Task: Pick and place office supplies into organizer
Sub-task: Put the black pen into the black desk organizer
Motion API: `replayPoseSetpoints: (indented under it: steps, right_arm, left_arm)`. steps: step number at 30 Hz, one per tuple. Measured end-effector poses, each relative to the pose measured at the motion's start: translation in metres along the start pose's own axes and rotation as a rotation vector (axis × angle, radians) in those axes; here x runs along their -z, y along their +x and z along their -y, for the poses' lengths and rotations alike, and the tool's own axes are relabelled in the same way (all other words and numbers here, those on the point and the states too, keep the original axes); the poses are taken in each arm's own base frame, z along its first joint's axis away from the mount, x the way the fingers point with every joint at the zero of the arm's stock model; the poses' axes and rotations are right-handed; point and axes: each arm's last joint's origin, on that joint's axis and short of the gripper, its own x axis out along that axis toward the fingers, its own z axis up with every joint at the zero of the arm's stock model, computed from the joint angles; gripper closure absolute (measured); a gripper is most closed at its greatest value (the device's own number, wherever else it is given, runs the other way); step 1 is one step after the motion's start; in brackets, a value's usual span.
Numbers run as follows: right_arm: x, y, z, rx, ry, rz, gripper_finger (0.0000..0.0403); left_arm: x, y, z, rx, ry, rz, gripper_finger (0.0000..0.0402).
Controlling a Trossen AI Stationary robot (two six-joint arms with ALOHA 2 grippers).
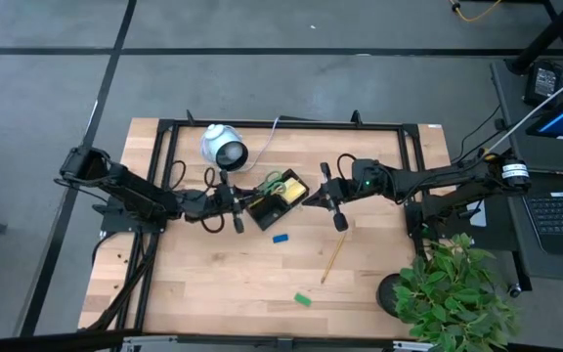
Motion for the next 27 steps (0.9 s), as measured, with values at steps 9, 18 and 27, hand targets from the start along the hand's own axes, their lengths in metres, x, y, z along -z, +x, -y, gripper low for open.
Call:
replayPoseSetpoints:
  steps: [9, 18, 27]
  right_arm:
    - [0.000, 0.000, 0.000, 0.000, 0.000, 0.002, 0.0392]
    - [0.000, 0.000, 0.000, -0.001, 0.002, -0.005, 0.0390]
    - [0.001, 0.000, 0.000, -0.001, 0.003, -0.007, 0.0390]
  left_arm:
    - [0.016, 0.010, 0.000, -0.024, 0.010, -0.015, 0.0375]
    - [0.037, 0.022, -0.004, -0.063, -0.013, -0.035, 0.0375]
    - [0.048, 0.027, -0.006, -0.078, -0.063, -0.037, 0.0358]
